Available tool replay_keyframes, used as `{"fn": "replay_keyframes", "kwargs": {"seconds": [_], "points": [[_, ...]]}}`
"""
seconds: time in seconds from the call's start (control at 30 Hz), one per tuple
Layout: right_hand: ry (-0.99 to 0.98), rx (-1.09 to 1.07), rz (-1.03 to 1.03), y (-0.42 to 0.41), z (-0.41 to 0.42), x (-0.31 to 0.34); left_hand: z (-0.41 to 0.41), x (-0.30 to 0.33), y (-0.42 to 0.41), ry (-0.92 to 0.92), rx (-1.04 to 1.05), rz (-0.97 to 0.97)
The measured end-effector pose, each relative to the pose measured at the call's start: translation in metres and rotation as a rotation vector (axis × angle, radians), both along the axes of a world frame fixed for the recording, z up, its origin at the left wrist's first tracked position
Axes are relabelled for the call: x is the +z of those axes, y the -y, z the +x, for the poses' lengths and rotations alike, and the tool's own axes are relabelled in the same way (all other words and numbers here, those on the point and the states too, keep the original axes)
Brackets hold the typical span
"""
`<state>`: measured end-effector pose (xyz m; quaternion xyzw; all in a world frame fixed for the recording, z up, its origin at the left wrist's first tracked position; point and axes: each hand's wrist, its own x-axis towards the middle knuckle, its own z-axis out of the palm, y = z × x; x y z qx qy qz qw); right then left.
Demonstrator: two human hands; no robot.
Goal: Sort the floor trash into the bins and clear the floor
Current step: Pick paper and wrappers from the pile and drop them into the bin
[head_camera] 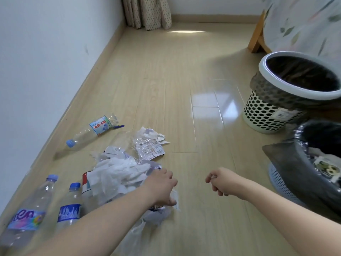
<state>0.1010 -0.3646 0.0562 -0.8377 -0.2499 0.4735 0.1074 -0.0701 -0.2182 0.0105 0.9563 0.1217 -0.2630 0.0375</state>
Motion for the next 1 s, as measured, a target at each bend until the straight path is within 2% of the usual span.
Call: {"fn": "replay_keyframes", "kwargs": {"seconds": [0.07,0.13,0.2,0.27,0.37,0.43,0.5,0.57,0.7,0.83,1.0], "points": [[-0.032,-0.029,-0.025,0.018,0.009,0.003,0.012,-0.012,0.015,0.010,-0.176,0.109],[-0.053,-0.033,-0.033,0.030,0.019,0.010,0.025,-0.018,0.019,-0.008,-0.244,0.166],[-0.055,-0.045,-0.005,0.035,0.030,0.019,0.038,-0.018,0.015,-0.070,-0.178,0.163],[-0.048,-0.057,0.037,0.034,0.037,0.031,0.044,-0.013,0.009,-0.119,-0.028,0.077],[-0.053,0.028,0.049,0.037,0.049,0.060,0.052,0.014,0.014,-0.132,0.263,-0.191],[-0.032,0.101,0.038,0.036,0.066,0.080,0.068,0.040,0.016,-0.001,0.503,-0.434],[0.026,0.091,0.071,0.038,0.089,0.099,0.095,0.075,0.024,0.148,0.717,-0.762],[0.093,-0.020,0.163,0.050,0.126,0.114,0.131,0.112,0.042,0.257,0.806,-1.032],[0.166,-0.135,0.066,0.096,0.203,0.134,0.210,0.162,0.095,0.440,0.805,-1.253],[0.232,-0.237,-0.020,0.157,0.249,0.130,0.288,0.167,0.161,0.439,0.778,-1.288],[0.224,-0.338,-0.010,0.193,0.265,0.135,0.339,0.151,0.222,0.295,0.740,-1.108]]}}
